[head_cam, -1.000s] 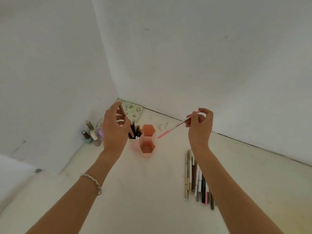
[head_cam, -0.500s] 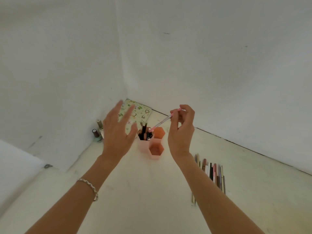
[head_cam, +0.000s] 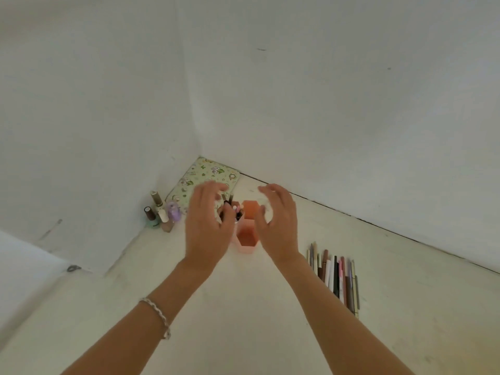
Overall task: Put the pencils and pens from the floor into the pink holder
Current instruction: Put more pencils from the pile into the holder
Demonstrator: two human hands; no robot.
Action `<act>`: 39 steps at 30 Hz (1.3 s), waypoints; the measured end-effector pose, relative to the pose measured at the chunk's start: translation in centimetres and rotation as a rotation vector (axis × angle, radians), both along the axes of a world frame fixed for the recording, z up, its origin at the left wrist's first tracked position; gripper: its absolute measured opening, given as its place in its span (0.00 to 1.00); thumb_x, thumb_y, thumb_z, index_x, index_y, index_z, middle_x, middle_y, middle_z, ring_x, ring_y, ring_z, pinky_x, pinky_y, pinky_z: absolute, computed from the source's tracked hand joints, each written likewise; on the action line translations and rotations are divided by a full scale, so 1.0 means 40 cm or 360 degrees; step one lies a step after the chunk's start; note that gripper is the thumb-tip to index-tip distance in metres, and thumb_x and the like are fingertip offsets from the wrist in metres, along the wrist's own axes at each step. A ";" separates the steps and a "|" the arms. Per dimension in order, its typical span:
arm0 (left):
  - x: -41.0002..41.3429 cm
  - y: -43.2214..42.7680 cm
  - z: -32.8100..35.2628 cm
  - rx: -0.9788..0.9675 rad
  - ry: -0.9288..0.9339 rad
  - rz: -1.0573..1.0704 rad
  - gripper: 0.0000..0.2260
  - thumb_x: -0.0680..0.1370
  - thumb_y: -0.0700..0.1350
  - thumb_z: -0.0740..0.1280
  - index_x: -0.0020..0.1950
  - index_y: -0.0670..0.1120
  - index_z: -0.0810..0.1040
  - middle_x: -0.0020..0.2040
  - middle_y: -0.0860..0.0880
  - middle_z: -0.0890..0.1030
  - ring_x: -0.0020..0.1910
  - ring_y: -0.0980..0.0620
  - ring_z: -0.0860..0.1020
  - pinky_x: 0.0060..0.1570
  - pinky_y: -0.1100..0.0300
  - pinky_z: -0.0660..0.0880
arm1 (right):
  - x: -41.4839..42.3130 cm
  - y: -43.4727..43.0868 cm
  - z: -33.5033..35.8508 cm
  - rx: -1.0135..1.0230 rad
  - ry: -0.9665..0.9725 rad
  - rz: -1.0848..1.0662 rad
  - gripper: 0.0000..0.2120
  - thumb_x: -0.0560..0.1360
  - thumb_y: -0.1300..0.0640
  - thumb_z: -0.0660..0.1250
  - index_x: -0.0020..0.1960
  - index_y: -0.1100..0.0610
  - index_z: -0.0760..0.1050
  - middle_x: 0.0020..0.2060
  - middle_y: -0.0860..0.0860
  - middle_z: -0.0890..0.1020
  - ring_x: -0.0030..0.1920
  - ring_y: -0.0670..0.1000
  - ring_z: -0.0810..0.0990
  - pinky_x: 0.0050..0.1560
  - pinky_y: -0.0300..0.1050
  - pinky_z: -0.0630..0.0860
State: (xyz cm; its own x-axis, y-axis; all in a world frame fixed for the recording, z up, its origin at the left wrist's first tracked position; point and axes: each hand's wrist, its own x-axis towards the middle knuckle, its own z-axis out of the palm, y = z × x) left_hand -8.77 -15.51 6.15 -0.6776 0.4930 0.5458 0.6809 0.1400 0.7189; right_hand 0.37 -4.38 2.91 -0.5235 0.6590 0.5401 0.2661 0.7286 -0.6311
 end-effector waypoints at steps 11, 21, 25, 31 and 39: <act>0.357 0.257 -0.242 -0.1630 -0.0513 -0.0478 0.12 0.79 0.44 0.62 0.62 0.44 0.70 0.57 0.46 0.79 0.56 0.45 0.79 0.54 0.54 0.75 | 0.312 0.195 0.026 -0.0464 0.0196 -0.0580 0.18 0.73 0.70 0.58 0.50 0.51 0.77 0.47 0.45 0.79 0.46 0.33 0.75 0.45 0.25 0.68; 0.384 0.304 -0.275 -0.1794 -0.0431 -0.0238 0.13 0.79 0.47 0.63 0.60 0.43 0.70 0.58 0.45 0.76 0.55 0.45 0.78 0.49 0.56 0.74 | 0.405 0.220 -0.066 -0.0677 -0.0061 -0.0583 0.17 0.74 0.70 0.59 0.47 0.49 0.76 0.43 0.39 0.78 0.43 0.38 0.77 0.44 0.27 0.71; 0.384 0.307 -0.283 -0.1802 -0.0366 -0.0229 0.14 0.78 0.50 0.64 0.59 0.44 0.70 0.56 0.46 0.76 0.53 0.46 0.78 0.45 0.57 0.73 | 0.394 0.228 -0.083 -0.0729 -0.0055 -0.0545 0.16 0.74 0.70 0.59 0.48 0.52 0.78 0.44 0.42 0.80 0.42 0.39 0.78 0.43 0.28 0.71; 0.364 0.310 -0.283 -0.1811 -0.0324 -0.0221 0.10 0.78 0.45 0.64 0.58 0.44 0.72 0.56 0.46 0.77 0.54 0.47 0.78 0.49 0.58 0.73 | 0.379 0.220 -0.082 -0.0812 -0.0021 -0.0450 0.15 0.75 0.70 0.58 0.48 0.54 0.78 0.44 0.44 0.80 0.35 0.34 0.78 0.34 0.24 0.71; 0.222 0.270 -0.099 -0.0967 -0.0514 -0.0200 0.17 0.73 0.43 0.68 0.61 0.50 0.70 0.37 0.54 0.78 0.35 0.61 0.78 0.31 0.66 0.74 | 0.312 0.214 -0.133 -0.0375 -0.1403 -0.0349 0.14 0.80 0.52 0.58 0.47 0.59 0.78 0.47 0.53 0.79 0.52 0.54 0.75 0.52 0.46 0.73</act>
State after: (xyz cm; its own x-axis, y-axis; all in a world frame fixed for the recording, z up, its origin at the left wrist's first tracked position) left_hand 0.09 -4.71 2.20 -0.6772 0.7324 -0.0706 0.4837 0.5155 0.7073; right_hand 12.86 4.17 -2.40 -0.5317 0.8332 -0.1521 0.8346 0.4849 -0.2614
